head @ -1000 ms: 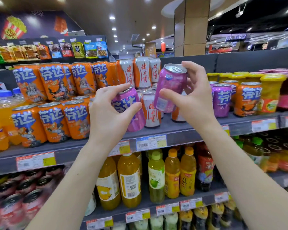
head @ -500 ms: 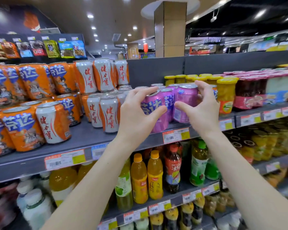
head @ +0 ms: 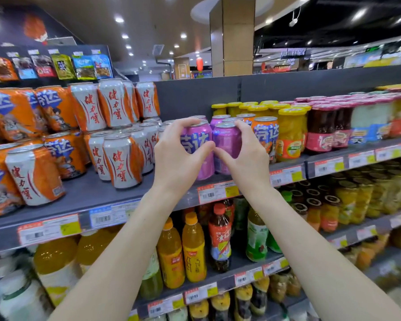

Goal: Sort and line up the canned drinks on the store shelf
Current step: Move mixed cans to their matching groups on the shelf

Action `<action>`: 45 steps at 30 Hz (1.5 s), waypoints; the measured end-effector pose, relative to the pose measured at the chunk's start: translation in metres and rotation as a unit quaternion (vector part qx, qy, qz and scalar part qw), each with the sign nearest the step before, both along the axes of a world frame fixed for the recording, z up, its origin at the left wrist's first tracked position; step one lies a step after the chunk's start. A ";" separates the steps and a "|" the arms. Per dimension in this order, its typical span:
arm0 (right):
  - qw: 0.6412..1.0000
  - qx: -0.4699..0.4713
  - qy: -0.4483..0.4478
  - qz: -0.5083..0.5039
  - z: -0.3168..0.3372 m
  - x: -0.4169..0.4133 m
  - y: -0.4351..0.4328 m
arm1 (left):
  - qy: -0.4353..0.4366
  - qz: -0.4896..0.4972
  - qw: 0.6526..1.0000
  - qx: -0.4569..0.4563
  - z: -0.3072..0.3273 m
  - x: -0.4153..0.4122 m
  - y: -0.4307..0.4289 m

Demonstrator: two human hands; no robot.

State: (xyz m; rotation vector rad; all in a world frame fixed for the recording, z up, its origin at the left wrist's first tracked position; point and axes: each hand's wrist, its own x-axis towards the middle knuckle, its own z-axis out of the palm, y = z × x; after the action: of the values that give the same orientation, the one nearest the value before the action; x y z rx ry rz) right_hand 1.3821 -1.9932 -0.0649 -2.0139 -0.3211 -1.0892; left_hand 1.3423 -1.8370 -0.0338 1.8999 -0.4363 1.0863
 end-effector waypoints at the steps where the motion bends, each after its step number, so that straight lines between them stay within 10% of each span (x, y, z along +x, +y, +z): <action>1: 1.000 -0.015 -0.003 -0.005 -0.001 0.001 -0.001 | -0.002 0.002 1.000 -0.003 -0.001 0.001 -0.001; 45: 0.996 0.055 0.053 0.051 -0.007 -0.011 -0.004 | -0.033 0.033 0.999 0.021 -0.007 0.016 -0.004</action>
State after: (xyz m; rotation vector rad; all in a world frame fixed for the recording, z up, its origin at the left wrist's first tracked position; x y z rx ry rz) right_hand 1.3709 -1.9976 -0.0723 -1.9270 -0.2988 -0.9124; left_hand 1.3586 -1.8409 -0.0408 1.9309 -0.4380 1.1948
